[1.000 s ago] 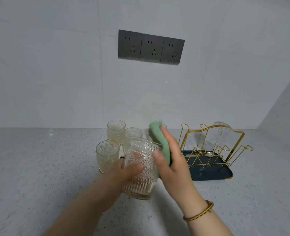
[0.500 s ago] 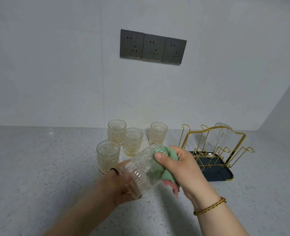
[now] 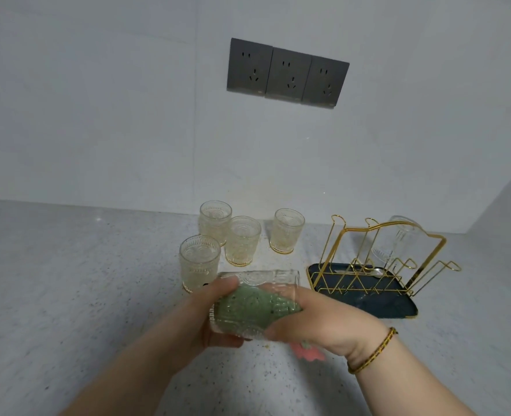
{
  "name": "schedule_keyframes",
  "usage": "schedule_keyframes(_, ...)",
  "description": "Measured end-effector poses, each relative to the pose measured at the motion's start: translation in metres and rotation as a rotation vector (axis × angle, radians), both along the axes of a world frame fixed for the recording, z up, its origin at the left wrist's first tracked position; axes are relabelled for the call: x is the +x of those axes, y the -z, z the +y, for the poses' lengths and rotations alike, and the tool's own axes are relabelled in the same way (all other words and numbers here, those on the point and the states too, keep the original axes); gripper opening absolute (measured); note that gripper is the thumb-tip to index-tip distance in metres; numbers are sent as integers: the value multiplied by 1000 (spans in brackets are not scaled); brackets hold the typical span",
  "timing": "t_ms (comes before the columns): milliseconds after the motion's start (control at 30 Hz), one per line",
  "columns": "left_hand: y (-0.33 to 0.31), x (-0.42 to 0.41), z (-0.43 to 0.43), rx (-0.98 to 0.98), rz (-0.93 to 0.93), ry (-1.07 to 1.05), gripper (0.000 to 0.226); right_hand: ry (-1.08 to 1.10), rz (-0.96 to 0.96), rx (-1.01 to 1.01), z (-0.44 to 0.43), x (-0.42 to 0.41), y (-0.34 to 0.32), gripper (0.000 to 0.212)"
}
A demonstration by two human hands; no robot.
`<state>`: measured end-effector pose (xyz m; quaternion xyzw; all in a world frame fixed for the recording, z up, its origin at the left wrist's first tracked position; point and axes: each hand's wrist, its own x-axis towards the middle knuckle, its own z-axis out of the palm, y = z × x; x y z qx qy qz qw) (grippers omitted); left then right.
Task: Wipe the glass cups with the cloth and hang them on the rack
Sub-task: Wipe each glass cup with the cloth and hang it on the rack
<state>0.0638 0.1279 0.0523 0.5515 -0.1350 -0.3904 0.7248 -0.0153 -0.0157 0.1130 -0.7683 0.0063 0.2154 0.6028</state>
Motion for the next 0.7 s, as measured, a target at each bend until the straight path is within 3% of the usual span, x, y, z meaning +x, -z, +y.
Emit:
schedule_keyframes(133, 5, 6, 2, -41, -55, 4, 39, 195, -18, 336, -2, 10, 20, 37)
schedule_keyframes(233, 4, 8, 2, -118, -66, -52, 49, 359, -8, 459, 4, 11, 23, 13)
schedule_keyframes(300, 1, 9, 1, -141, -73, -58, 41, 265, -57, 267, 11, 6, 13, 8)
schedule_keyframes(367, -2, 8, 0, -124, -22, -54, 34, 71, -211, -183, 17, 5, 7, 12)
schedule_keyframes(433, -1, 9, 0, -77, 55, -43, 44, -132, -388, -508, 17, 5, 9, 26)
schedule_keyframes(500, 0, 7, 0, -69, 94, -31, 51, -123, -446, -587, 17, 7, 13, 23)
schedule_keyframes(600, 2, 7, -1, -98, 77, -47, 51, 52, -202, -314, 14, 13, 17, 9)
schedule_keyframes(667, -1, 9, -1, -121, 40, -51, 43, 230, 7, 166, 16, 13, 12, 14)
schedule_keyframes(700, -3, 10, -1, -121, 21, -50, 38, 301, 0, 308, 18, 13, 13, 15)
